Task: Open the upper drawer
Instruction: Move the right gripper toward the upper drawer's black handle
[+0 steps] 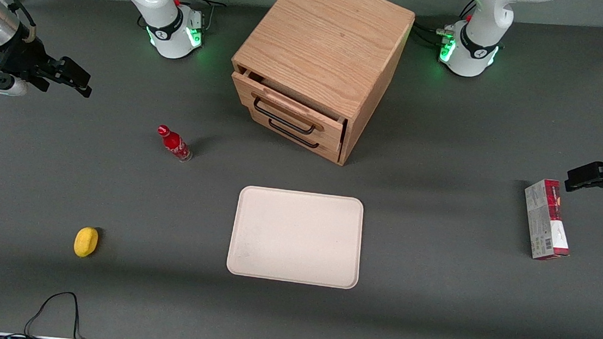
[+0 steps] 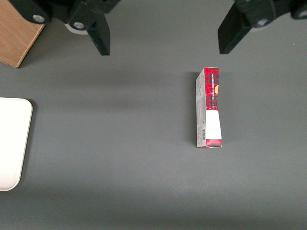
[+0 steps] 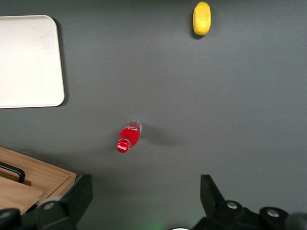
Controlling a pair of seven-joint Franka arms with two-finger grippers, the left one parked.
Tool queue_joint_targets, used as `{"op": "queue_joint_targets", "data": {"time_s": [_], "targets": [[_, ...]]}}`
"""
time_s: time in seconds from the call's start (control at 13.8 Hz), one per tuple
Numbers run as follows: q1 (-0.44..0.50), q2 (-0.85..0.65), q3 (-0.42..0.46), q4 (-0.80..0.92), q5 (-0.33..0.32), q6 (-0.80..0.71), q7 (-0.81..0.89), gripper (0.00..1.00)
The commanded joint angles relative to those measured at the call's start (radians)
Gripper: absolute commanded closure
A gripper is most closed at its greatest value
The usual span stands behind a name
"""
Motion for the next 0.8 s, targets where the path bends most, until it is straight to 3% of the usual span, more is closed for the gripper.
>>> {"op": "queue_joint_targets", "data": {"time_s": [0.0,0.29,0.72], "targets": [[0.014,-0.002,-0.005,0.006,-0.021,-0.03,-0.02,0.0],[0.034,0.087,0.021,0.105,-0.005,-0.039,-0.004,0.0],[0.031,0.328,0.379,0.376,-0.001,-0.093,-0.023,0.0]]}}
